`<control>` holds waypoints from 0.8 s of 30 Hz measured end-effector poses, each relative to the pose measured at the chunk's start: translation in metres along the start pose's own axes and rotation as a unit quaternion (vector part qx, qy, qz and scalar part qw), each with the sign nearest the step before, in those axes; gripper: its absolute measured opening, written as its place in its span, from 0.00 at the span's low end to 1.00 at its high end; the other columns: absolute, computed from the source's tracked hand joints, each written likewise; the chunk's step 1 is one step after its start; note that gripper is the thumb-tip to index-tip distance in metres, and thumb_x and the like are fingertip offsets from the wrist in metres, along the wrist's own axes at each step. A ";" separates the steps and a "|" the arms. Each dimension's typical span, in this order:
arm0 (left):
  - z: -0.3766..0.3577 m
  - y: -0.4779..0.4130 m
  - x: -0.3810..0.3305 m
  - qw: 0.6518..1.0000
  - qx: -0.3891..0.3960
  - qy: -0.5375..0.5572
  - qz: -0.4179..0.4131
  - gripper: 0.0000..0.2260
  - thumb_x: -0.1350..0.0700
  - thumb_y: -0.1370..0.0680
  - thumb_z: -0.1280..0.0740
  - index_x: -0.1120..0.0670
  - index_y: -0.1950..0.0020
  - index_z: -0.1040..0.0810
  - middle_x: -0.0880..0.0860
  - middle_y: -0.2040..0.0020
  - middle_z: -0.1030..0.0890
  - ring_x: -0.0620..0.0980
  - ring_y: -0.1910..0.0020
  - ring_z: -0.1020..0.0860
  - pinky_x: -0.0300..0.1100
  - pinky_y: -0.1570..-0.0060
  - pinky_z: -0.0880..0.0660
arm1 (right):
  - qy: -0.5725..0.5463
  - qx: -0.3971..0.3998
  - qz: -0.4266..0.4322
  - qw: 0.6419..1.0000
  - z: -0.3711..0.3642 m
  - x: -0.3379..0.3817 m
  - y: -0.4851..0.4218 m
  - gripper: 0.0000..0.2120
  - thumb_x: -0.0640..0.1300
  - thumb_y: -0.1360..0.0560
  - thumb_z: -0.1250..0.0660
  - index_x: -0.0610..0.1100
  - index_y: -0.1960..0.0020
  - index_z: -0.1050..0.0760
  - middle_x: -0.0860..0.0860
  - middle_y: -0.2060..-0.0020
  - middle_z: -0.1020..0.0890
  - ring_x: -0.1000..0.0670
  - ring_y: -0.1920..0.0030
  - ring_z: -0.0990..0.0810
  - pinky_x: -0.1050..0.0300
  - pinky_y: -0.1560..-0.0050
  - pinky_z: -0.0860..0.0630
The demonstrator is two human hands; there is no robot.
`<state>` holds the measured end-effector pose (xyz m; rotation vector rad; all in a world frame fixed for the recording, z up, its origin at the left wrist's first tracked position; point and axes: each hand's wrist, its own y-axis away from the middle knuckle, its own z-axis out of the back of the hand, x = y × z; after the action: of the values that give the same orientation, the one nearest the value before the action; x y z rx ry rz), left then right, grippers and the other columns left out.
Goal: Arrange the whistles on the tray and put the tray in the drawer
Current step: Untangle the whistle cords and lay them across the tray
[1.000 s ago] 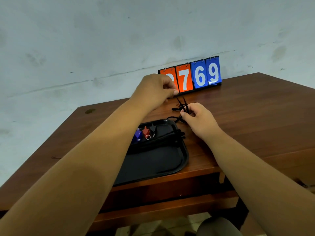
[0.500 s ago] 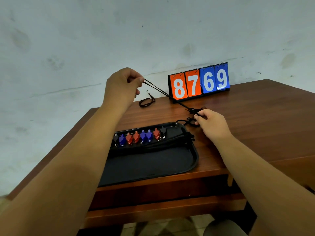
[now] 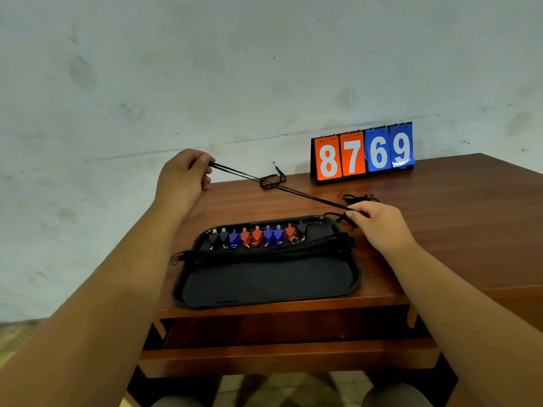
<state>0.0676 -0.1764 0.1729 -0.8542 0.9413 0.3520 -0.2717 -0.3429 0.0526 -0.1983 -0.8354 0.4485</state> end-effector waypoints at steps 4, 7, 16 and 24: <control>0.019 0.007 0.019 1.000 -0.008 -0.016 0.012 0.11 0.55 0.12 0.38 0.53 0.43 0.15 0.49 0.56 0.18 0.38 0.66 0.21 0.44 0.53 0.17 | 0.017 0.005 0.007 1.000 0.000 0.005 0.002 0.14 0.48 0.14 0.32 0.48 0.30 0.17 0.53 0.41 0.14 0.52 0.39 0.19 0.57 0.36 0.28; 0.033 0.013 0.033 0.999 -0.015 -0.027 0.023 0.12 0.55 0.11 0.39 0.53 0.43 0.16 0.48 0.57 0.18 0.43 0.62 0.21 0.43 0.54 0.18 | 0.036 0.009 0.011 0.999 0.000 0.008 0.002 0.14 0.46 0.13 0.34 0.47 0.29 0.17 0.52 0.44 0.14 0.51 0.41 0.18 0.56 0.39 0.26; 0.061 0.037 0.072 0.998 0.007 -0.032 0.047 0.08 0.54 0.13 0.34 0.51 0.44 0.14 0.53 0.52 0.14 0.47 0.60 0.21 0.40 0.55 0.20 | -0.082 0.010 -0.013 0.996 0.013 0.020 0.021 0.10 0.50 0.13 0.36 0.54 0.40 0.15 0.57 0.45 0.15 0.55 0.42 0.19 0.54 0.41 0.27; 0.071 0.069 0.107 0.997 -0.020 -0.045 0.062 0.07 0.47 0.20 0.24 0.50 0.51 0.14 0.47 0.57 0.13 0.41 0.60 0.19 0.41 0.54 0.22 | -0.235 -0.036 -0.176 0.955 -0.002 0.022 0.043 0.08 0.50 0.18 0.30 0.53 0.51 0.12 0.56 0.49 0.14 0.50 0.45 0.19 0.53 0.46 0.27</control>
<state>0.1262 -0.0882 0.0728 -0.8119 0.9088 0.5139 -0.2703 -0.2945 0.0512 -0.0045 -1.3296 0.1257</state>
